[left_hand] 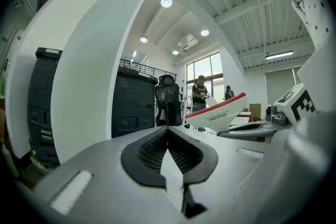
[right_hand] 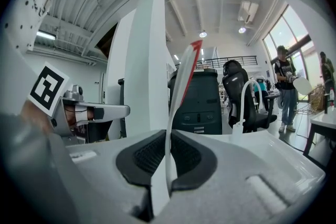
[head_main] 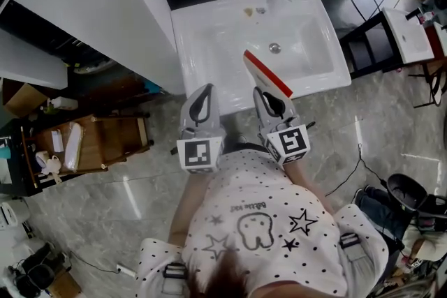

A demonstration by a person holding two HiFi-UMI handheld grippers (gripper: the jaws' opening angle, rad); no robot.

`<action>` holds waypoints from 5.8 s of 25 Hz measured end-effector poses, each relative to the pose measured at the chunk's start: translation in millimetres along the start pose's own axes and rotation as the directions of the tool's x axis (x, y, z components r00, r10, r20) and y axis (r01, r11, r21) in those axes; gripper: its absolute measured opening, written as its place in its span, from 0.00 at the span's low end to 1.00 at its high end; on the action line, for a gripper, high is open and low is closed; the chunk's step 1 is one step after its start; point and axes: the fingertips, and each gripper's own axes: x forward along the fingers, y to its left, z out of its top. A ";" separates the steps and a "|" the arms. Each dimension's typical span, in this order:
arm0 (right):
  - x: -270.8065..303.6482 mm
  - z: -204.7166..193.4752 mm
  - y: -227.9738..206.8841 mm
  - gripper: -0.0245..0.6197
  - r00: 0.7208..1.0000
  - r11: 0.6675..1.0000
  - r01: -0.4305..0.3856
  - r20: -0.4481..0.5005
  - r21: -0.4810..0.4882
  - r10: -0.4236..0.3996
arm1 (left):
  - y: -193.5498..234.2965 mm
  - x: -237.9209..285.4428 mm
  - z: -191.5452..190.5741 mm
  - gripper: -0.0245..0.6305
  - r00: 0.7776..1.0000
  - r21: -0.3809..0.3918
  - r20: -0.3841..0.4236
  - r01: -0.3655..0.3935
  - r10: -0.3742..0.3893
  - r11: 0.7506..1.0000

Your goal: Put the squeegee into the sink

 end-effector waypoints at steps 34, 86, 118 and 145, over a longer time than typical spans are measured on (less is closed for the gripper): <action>37.6 -12.9 18.7 0.07 0.999 0.998 -0.009 -0.032 0.055 0.011 | 45.7 2.1 -9.4 0.03 1.000 -0.024 -0.024 -0.018 0.018 1.000; 95.5 -1.5 -8.9 0.07 0.994 0.990 -0.084 -0.062 0.117 0.092 | 57.0 55.8 5.2 0.03 0.999 -0.078 -0.034 -0.010 0.007 0.997; 164.8 -56.0 -10.5 0.06 0.957 0.935 -0.157 -0.184 0.319 0.223 | 94.0 70.6 0.9 0.03 0.995 -0.066 -0.024 -0.100 0.098 0.993; 201.2 -124.6 -14.1 0.06 0.899 0.845 -0.098 -0.318 0.525 0.302 | 96.8 88.8 6.4 0.03 0.992 -0.085 -0.056 -0.114 0.110 0.990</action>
